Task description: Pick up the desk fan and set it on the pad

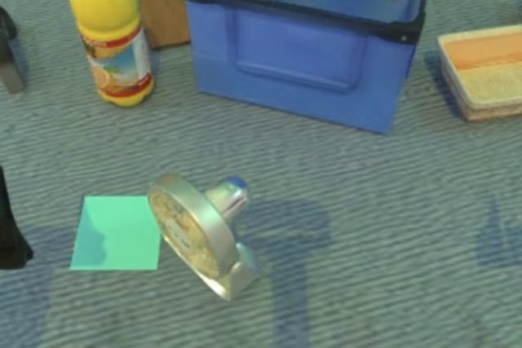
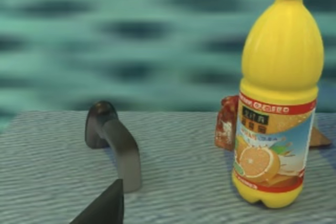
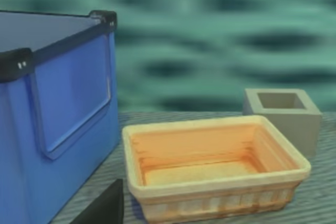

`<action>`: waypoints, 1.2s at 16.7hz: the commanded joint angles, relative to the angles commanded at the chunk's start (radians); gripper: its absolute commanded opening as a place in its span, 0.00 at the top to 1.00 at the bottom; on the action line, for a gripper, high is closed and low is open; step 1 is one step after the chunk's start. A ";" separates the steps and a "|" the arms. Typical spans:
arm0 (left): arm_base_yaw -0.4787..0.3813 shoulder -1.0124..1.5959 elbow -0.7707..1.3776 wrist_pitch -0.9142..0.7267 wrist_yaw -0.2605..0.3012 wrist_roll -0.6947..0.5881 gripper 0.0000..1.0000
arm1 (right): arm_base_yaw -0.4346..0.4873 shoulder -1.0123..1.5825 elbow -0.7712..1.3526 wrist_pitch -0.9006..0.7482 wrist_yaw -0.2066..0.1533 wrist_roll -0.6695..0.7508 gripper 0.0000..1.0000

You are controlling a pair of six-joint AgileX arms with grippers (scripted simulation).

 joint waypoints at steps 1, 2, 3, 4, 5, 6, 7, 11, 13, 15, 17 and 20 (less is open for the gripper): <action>0.000 0.000 0.000 0.000 0.000 0.000 0.00 | 0.000 0.000 0.000 0.000 0.000 0.000 0.00; 0.000 0.000 0.000 0.000 0.000 0.000 0.00 | 0.000 0.000 0.000 0.000 0.000 0.000 0.00; -0.005 0.010 0.009 -0.010 0.000 -0.009 0.00 | 0.000 0.000 0.000 0.000 0.000 0.000 0.00; -0.015 0.031 0.029 -0.031 0.001 -0.029 0.00 | 0.000 0.000 0.000 0.000 0.000 0.000 0.00; -0.030 0.063 0.058 -0.061 0.001 -0.057 0.00 | 0.000 0.000 0.000 0.000 0.000 0.000 0.00; -0.048 0.105 0.097 -0.101 0.001 -0.094 0.00 | 0.000 0.000 0.000 0.000 0.000 0.000 0.00; -0.069 0.157 0.146 -0.148 0.001 -0.139 0.00 | 0.000 0.000 0.000 0.000 0.000 0.000 0.00; -0.178 0.457 0.419 -0.394 -0.001 -0.381 0.00 | 0.000 0.000 0.000 0.000 0.000 0.000 0.00; -0.243 0.640 0.586 -0.536 -0.001 -0.526 0.00 | 0.000 0.000 0.000 0.000 0.000 0.000 0.00; -0.311 0.835 0.764 -0.680 0.000 -0.677 0.00 | 0.000 0.000 0.000 0.000 0.000 0.000 0.00; -0.378 1.032 0.942 -0.821 0.000 -0.828 0.00 | 0.000 0.000 0.000 0.000 0.000 0.000 0.00; -0.472 1.311 1.191 -1.020 0.001 -1.039 0.00 | 0.000 0.000 0.000 0.000 0.000 0.000 0.00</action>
